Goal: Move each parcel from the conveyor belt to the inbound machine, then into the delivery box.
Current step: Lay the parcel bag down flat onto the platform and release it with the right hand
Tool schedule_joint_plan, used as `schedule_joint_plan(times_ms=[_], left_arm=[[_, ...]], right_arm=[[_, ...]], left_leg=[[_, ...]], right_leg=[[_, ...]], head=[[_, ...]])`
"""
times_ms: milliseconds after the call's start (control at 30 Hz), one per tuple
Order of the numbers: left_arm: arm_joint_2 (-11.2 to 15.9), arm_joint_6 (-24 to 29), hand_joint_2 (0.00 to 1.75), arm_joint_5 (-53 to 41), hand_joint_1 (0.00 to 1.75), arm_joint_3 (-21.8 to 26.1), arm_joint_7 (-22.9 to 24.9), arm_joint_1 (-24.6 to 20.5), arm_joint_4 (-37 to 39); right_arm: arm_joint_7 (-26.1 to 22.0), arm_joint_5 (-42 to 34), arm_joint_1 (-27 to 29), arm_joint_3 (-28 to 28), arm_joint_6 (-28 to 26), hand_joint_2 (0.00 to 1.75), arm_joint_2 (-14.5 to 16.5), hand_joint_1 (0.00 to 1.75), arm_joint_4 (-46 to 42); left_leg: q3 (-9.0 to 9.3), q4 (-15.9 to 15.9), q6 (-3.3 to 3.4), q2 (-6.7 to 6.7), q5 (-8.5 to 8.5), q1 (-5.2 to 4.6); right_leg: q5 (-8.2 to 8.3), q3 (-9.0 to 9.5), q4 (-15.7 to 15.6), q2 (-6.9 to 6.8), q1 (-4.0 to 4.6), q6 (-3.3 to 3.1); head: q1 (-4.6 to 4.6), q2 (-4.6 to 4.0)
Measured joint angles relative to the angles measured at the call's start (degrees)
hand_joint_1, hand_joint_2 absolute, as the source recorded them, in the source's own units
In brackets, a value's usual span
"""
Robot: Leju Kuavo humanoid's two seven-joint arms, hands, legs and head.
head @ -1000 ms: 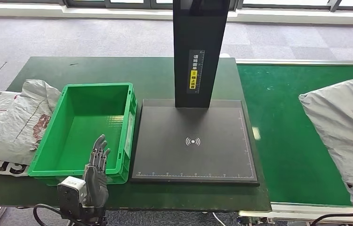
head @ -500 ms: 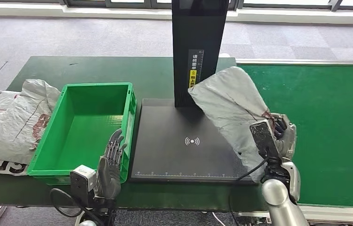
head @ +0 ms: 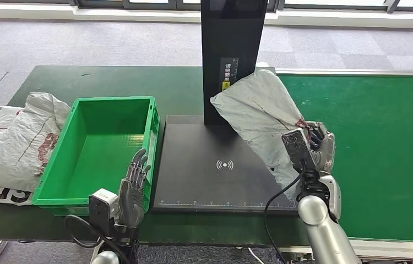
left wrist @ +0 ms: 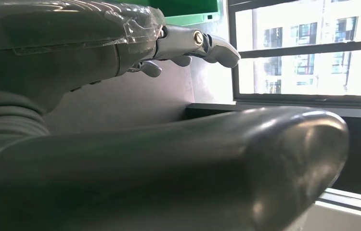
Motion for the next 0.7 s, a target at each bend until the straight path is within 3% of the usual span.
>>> schedule_joint_plan(times_ms=[333,700], left_arm=[[-0.02,-0.22,0.00,0.04,0.00,0.00,-0.52,-0.94,1.70],[-0.48,-1.23,0.00,-0.37,0.00,0.00,0.02,-0.96,1.82]], right_arm=[[-1.10,-3.11,-1.22,0.63,1.42,1.75,0.90,1.75,5.22],[-1.24,-7.23,-0.81,6.98,5.96,1.75,4.34,1.75,11.10]], left_leg=[[-0.02,0.00,0.00,0.00,0.00,0.01],[-0.04,-0.01,-0.01,0.01,0.00,0.02]], right_leg=[[0.00,-0.01,0.00,0.00,0.00,0.00],[-0.01,-0.09,0.00,0.03,0.03,-0.01]], head=[[0.01,0.00],[-0.01,0.00]])
